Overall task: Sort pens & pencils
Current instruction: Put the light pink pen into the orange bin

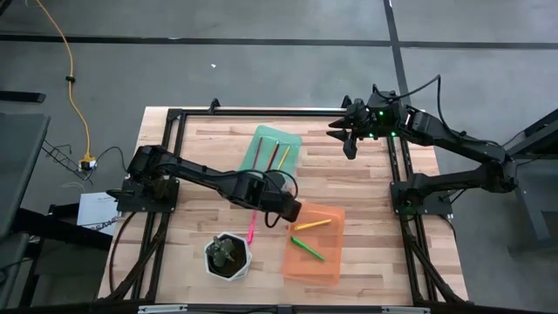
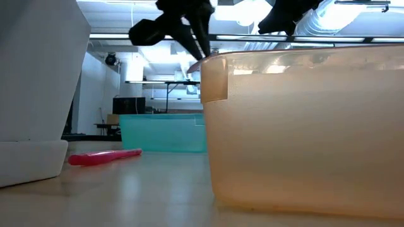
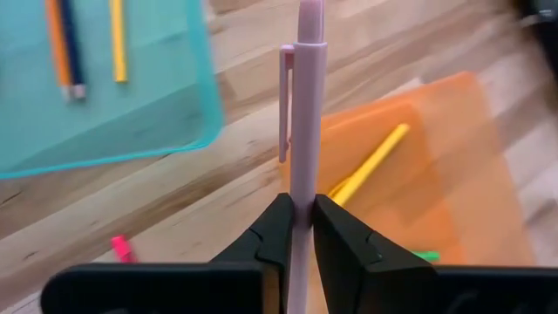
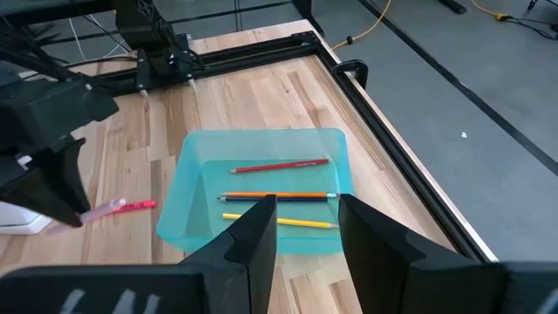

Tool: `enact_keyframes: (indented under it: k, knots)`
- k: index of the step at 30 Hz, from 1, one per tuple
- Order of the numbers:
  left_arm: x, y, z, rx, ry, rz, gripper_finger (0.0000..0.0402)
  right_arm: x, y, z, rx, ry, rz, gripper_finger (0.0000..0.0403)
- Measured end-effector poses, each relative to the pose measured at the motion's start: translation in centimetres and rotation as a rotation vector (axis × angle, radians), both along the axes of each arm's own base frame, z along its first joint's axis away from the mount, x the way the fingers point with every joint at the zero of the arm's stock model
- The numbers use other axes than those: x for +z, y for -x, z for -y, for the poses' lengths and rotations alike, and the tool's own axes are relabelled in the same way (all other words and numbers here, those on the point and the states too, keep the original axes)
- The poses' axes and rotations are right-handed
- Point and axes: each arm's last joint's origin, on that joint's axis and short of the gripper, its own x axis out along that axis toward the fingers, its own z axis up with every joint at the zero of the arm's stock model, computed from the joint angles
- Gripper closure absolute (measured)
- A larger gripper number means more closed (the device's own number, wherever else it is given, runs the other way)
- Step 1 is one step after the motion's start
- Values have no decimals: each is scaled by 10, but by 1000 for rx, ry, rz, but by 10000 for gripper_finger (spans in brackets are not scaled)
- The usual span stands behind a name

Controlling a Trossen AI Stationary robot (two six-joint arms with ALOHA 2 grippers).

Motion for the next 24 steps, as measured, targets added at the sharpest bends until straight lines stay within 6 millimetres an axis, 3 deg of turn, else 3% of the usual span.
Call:
enact_keyframes:
  k: [24]
  knots:
    - [12, -20, 7, -240, 46, 198, 368, 2, -1, 1, 0, 11, 23, 285]
